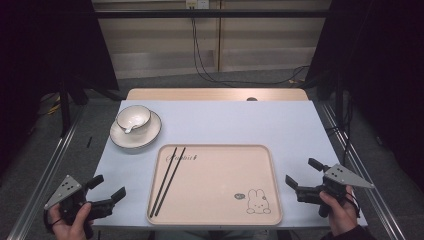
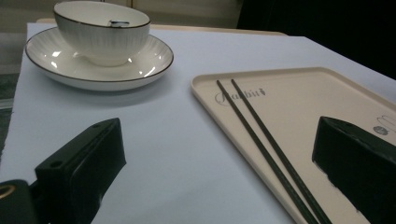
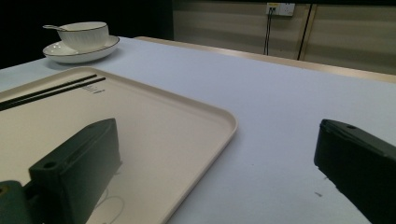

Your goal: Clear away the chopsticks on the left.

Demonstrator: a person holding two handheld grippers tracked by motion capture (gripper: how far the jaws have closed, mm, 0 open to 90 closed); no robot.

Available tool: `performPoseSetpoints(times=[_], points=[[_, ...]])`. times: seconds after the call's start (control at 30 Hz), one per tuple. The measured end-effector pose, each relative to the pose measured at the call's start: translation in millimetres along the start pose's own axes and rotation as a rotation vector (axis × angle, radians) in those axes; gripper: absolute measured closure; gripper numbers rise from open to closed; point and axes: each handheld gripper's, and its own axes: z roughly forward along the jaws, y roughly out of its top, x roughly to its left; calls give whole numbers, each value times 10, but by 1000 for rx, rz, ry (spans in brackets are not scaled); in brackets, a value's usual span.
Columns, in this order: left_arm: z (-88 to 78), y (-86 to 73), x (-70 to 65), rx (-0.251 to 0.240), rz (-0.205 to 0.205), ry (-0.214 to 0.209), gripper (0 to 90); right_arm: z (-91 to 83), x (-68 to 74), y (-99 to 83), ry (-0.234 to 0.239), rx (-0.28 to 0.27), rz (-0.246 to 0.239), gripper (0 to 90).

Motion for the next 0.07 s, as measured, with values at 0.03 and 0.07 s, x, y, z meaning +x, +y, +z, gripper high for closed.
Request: performPoseSetpoints(times=[0.03, 0.07], points=[[0, -7, 8, 5, -6, 2, 24, 4, -1, 1, 4, 1, -2, 1], [0, -7, 8, 5, -6, 2, 24, 8, -3, -1, 1, 1, -3, 0]])
